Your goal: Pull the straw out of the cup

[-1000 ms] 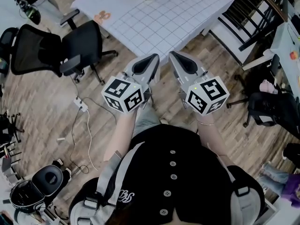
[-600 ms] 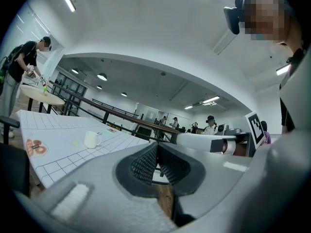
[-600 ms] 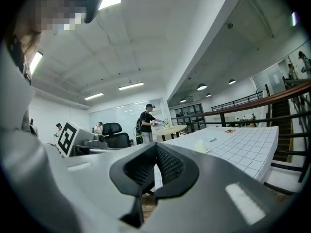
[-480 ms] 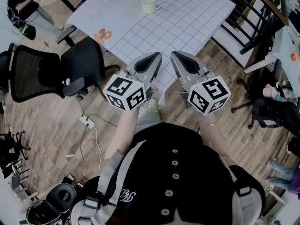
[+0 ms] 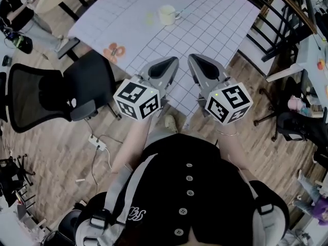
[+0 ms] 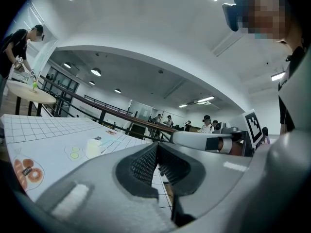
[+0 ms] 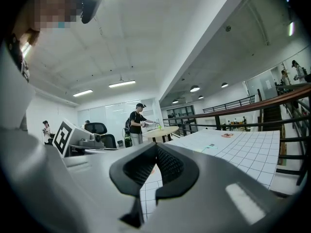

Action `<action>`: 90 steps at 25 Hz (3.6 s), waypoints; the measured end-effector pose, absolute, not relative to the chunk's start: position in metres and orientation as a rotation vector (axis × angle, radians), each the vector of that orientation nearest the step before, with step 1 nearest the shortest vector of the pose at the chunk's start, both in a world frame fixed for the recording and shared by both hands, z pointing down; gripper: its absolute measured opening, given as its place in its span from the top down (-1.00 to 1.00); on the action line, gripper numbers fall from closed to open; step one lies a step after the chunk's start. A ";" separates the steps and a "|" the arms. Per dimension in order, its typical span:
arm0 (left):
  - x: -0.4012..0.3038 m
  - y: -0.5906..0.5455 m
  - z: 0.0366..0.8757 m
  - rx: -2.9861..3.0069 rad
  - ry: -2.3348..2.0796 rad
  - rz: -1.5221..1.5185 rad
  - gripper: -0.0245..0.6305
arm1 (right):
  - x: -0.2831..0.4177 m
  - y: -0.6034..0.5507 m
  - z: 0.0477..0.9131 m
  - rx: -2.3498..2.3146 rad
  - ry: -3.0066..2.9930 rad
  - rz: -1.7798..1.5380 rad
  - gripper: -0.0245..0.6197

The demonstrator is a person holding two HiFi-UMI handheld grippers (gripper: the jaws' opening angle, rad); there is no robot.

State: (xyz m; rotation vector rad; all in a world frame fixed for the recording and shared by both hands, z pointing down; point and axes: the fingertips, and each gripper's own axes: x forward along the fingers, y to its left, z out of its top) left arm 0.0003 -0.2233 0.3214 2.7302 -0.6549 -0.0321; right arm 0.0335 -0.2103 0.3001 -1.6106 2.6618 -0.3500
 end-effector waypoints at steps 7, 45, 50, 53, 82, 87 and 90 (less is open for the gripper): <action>-0.003 -0.248 0.328 2.726 -0.601 -0.034 0.93 | 0.025 -0.236 0.307 -1.656 2.651 -0.362 0.92; 0.052 -0.349 0.366 2.556 -0.832 -0.079 0.93 | 0.095 -0.357 0.355 -1.528 2.763 -0.530 0.92; 0.058 -0.367 0.383 2.521 -0.863 -0.058 0.93 | 0.103 -0.379 0.370 -1.504 2.778 -0.567 0.92; 0.059 -0.376 0.391 2.499 -0.885 -0.046 0.93 | 0.104 -0.390 0.380 -1.483 2.788 -0.604 0.92; 0.067 -0.455 0.463 2.341 -0.968 -0.003 0.93 | 0.100 -0.478 0.480 -1.448 2.823 -0.887 0.67; 0.067 -0.460 0.471 2.333 -0.958 0.016 0.93 | 0.103 -0.490 0.487 -1.478 2.804 -0.897 0.65; 0.065 -0.464 0.475 2.325 -0.960 0.017 0.93 | 0.106 -0.497 0.492 -1.505 2.795 -0.896 0.62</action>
